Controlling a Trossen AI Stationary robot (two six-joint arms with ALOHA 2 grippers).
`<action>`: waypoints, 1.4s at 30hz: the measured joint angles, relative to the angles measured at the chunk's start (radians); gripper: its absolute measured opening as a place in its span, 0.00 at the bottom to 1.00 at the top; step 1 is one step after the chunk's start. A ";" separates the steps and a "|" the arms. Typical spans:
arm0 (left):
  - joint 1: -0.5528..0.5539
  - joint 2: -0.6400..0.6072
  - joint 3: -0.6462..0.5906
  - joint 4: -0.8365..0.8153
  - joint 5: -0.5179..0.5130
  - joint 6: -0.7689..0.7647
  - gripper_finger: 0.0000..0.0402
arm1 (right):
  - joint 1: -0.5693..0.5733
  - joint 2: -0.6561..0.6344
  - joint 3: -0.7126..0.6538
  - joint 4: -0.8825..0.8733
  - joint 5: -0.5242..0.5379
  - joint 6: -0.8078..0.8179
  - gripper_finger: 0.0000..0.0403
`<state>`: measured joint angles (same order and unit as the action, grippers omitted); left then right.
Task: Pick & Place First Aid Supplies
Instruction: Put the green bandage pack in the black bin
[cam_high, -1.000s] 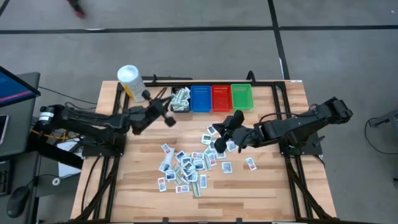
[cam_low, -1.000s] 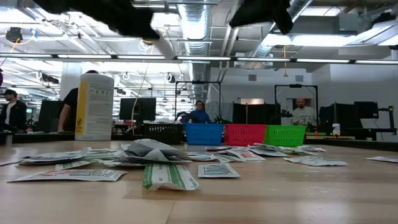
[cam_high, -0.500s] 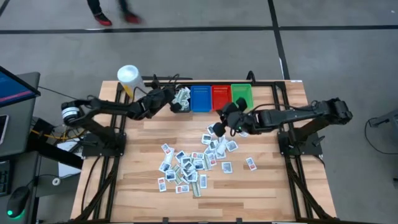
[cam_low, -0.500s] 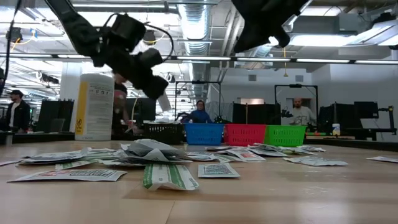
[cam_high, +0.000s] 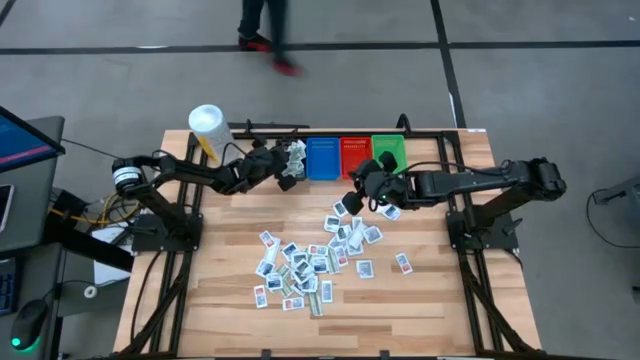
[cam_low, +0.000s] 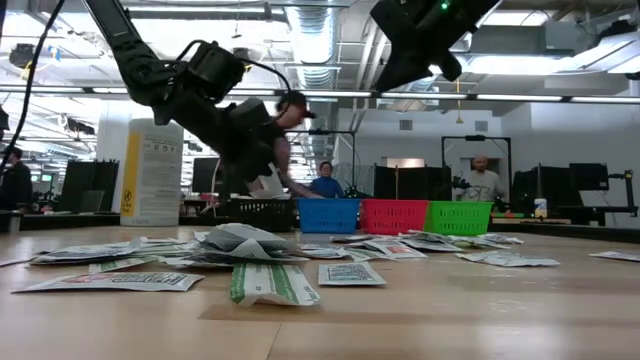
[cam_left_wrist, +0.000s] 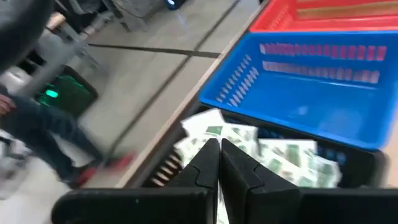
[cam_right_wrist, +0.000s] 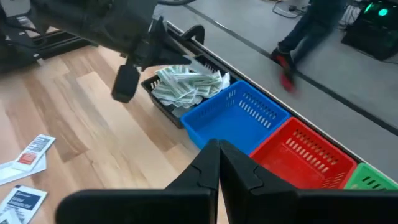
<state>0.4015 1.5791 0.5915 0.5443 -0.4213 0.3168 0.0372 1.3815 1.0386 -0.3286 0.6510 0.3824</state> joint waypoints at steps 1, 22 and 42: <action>0.000 0.000 0.000 -0.014 0.012 -0.021 0.02 | 0.000 0.000 0.000 -0.004 0.000 0.000 0.00; 0.017 0.000 0.000 -0.163 0.211 -0.348 0.10 | 0.015 0.000 0.000 -0.013 -0.039 0.002 0.00; 0.017 -0.098 0.000 -0.194 0.318 -0.481 0.50 | 0.019 0.000 0.000 -0.012 -0.053 0.009 0.00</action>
<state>0.4183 1.4806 0.5915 0.3508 -0.1028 -0.1646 0.0564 1.3815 1.0386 -0.3411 0.5983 0.3913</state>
